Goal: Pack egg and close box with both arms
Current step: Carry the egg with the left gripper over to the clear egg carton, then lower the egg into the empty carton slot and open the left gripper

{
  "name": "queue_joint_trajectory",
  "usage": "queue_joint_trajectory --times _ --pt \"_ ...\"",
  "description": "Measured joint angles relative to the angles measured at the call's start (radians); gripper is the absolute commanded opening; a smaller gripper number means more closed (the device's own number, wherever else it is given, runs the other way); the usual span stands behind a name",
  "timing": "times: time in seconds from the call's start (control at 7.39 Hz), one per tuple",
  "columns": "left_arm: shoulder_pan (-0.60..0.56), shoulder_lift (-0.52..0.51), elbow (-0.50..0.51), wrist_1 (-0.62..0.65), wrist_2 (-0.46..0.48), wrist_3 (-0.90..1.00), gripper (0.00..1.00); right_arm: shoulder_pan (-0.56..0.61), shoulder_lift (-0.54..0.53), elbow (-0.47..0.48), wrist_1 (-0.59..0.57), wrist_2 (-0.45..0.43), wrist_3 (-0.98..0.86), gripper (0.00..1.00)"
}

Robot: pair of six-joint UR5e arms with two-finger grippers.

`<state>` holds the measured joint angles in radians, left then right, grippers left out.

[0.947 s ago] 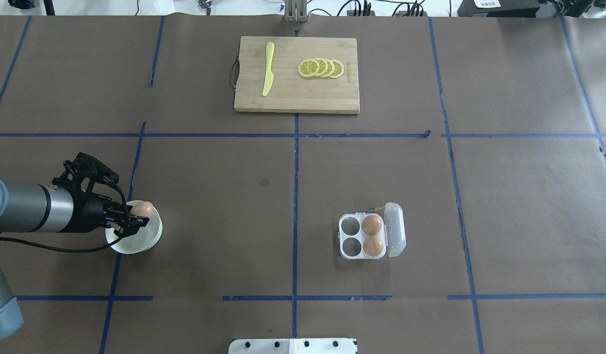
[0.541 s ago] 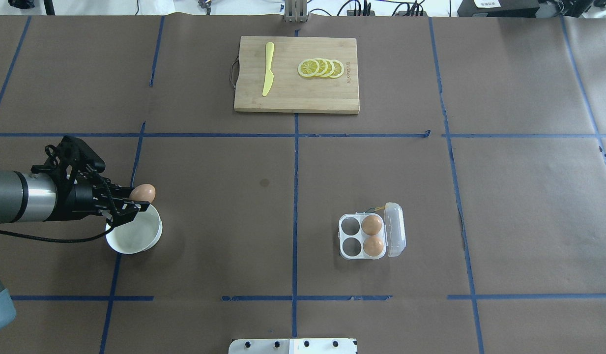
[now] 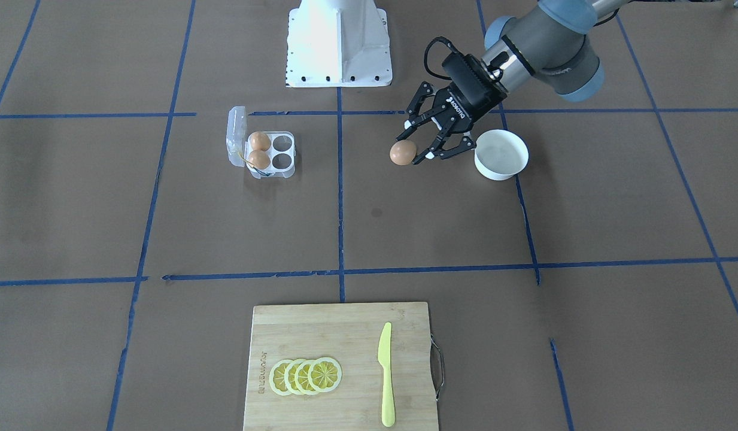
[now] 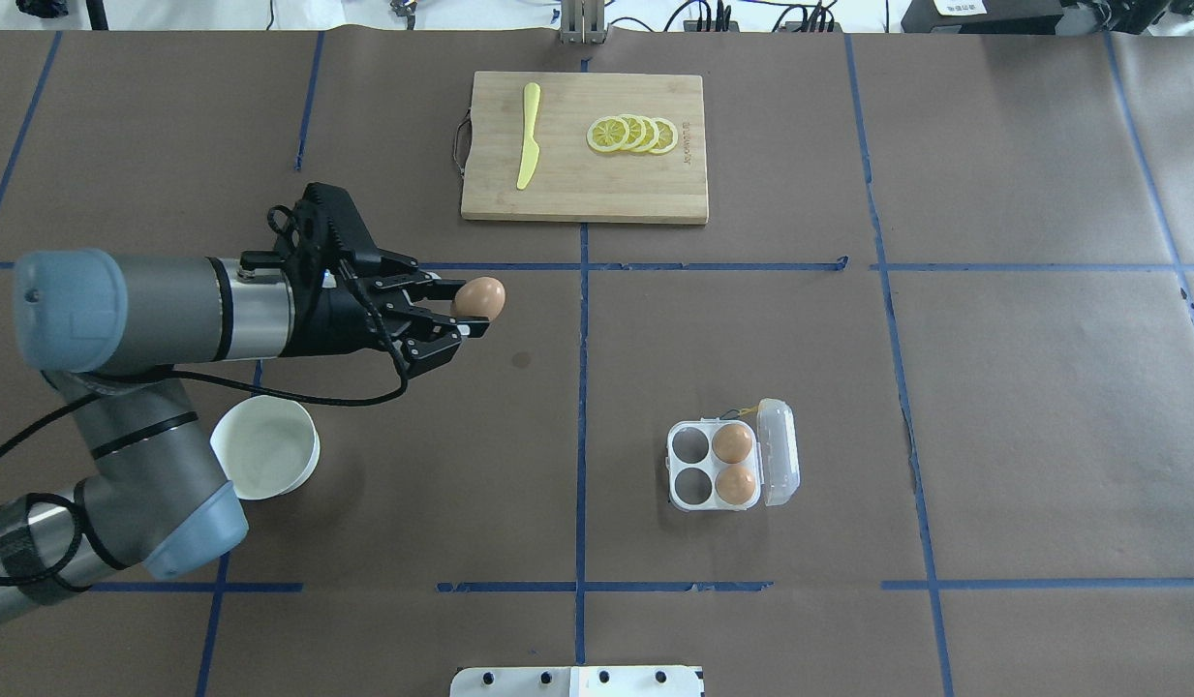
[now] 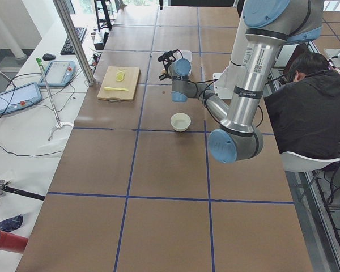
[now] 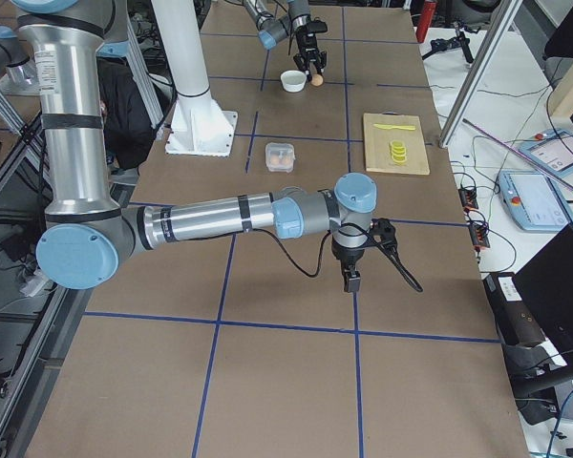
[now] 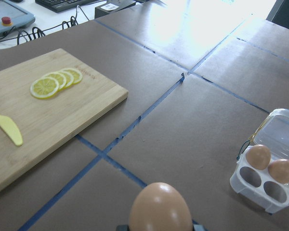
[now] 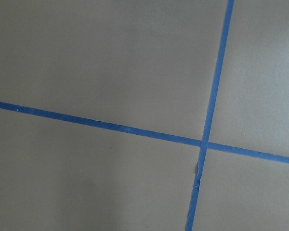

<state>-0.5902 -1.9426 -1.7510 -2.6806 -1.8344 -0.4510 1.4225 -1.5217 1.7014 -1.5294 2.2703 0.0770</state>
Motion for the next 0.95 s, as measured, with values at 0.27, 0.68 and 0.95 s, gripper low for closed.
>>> queue_joint_trajectory --times 0.27,0.68,0.95 --pt "0.140 -0.068 0.079 -0.077 0.187 0.047 0.07 0.001 0.000 -0.001 0.000 0.000 0.002 1.00" --pt "0.330 -0.182 0.230 -0.111 0.421 0.055 0.14 0.002 0.000 -0.002 0.000 -0.002 0.006 1.00" --pt "0.405 -0.259 0.317 -0.114 0.503 0.054 0.25 0.003 -0.003 -0.003 0.000 -0.002 0.006 1.00"
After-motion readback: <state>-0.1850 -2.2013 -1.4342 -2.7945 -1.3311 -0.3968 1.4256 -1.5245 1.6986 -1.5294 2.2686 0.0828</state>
